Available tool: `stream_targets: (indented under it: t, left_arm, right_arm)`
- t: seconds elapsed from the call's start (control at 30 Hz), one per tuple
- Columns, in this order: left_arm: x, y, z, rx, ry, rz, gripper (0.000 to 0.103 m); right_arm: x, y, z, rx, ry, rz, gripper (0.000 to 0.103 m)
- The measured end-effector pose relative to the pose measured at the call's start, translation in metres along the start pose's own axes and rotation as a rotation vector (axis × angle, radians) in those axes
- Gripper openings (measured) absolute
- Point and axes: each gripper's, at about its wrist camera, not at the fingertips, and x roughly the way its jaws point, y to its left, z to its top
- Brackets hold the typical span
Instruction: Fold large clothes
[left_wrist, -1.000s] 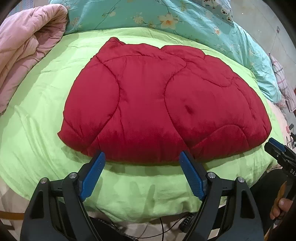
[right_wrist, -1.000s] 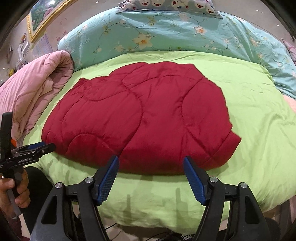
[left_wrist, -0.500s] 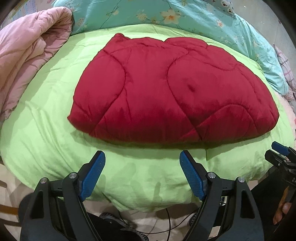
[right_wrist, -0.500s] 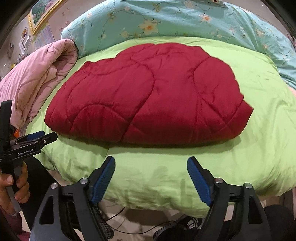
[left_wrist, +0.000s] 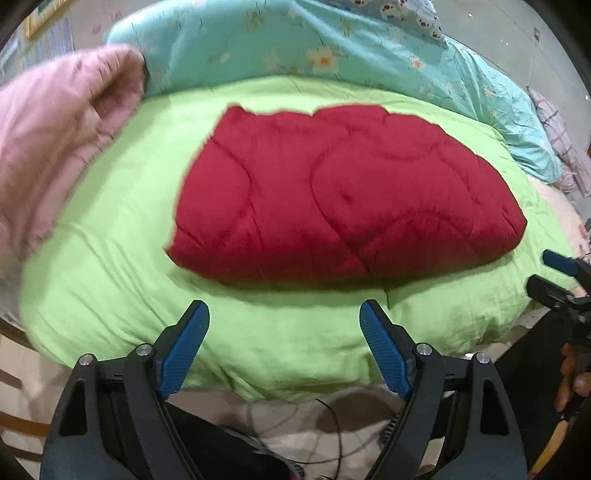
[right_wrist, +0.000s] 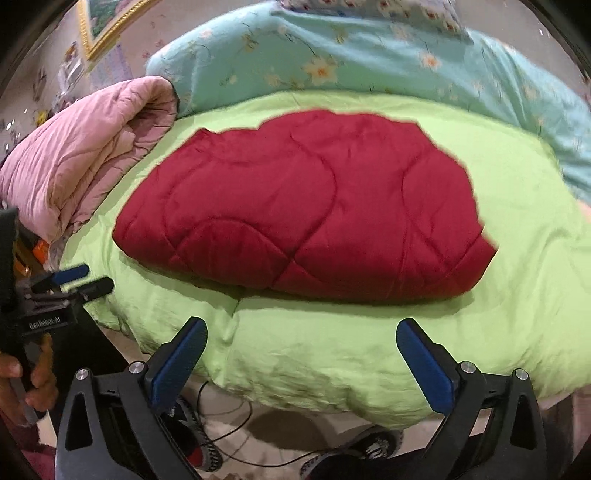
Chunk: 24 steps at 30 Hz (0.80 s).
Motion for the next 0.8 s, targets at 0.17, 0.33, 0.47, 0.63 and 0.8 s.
stream_targets:
  t: [0.17, 0.33, 0.47, 0.63, 0.8]
  left_arm:
    - [-0.034, -0.004, 0.021, 0.040, -0.070, 0.073, 0.091]
    - [-0.044, -0.005, 0.028, 0.055, -0.115, 0.074, 0.094]
    - [-0.035, -0.005, 0.030, 0.061, -0.111, 0.090, 0.094]
    - [-0.023, -0.008, 0.036, 0.076, -0.097, 0.140, 0.094]
    - [-0.021, -0.009, 0.039, 0.080, -0.095, 0.161, 0.094]
  right_arm:
    - [-0.039, 0.009, 0.017, -0.046, -0.064, 0.003, 0.103]
    - [-0.057, 0.008, 0.026, -0.034, -0.093, 0.022, 0.103]
    - [-0.046, 0.004, 0.026, -0.019, -0.077, 0.044, 0.103]
    - [-0.026, 0.002, 0.024, -0.015, -0.032, 0.057, 0.103]
    - [-0.012, 0.002, 0.027, -0.016, 0.003, 0.065, 0.103]
